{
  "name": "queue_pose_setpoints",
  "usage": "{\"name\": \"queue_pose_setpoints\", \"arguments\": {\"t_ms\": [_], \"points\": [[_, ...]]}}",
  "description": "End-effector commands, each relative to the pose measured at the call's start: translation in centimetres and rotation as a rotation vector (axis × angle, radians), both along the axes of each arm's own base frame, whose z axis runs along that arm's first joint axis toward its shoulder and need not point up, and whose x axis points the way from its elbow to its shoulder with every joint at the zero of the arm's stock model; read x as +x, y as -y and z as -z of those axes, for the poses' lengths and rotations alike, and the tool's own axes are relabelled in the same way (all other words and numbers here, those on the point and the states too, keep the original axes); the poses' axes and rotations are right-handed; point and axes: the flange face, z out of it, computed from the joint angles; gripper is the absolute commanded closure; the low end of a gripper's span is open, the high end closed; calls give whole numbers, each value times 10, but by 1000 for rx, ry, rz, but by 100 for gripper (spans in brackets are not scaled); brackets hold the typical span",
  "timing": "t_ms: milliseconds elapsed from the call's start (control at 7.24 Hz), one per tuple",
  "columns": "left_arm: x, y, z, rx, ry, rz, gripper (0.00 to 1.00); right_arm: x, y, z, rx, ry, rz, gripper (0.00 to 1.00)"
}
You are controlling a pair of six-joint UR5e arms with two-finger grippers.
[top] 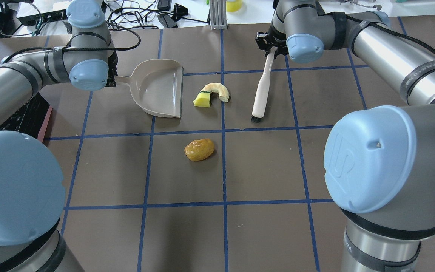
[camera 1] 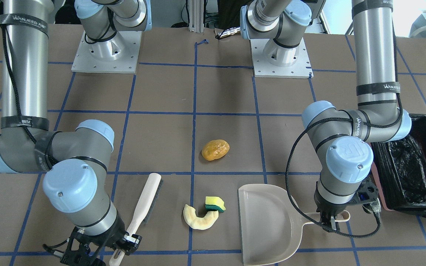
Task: Sweep and dump trash into bin
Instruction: 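Lift the brush with the right gripper and carry it toward the dustpan, then sweep the sponge and banana peel into the dustpan with the right gripper's brush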
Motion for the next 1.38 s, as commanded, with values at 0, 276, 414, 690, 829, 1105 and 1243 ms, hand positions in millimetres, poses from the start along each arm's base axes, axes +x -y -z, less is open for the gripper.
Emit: {"name": "queue_pose_setpoints", "arguments": {"t_ms": [0, 276, 414, 690, 829, 1105, 1243], "points": [[0, -1, 2, 5, 2, 1, 100, 26, -2, 6, -29, 24, 38, 82], [0, -1, 2, 3, 1, 3, 100, 50, 3, 10, -79, 48, 51, 82], [0, -1, 2, 4, 1, 5, 100, 71, 6, 10, -92, 63, 59, 82], [0, -1, 0, 4, 2, 12, 100, 113, 8, 8, -108, 96, 89, 82], [0, -2, -1, 4, 2, 14, 100, 136, 1, 15, -100, 100, 104, 82], [0, -2, 0, 6, 2, 14, 100, 170, -11, 11, -103, 122, 120, 84], [-1, -2, 1, 7, 1, 14, 100, 180, -14, 9, -104, 136, 136, 84]]}}
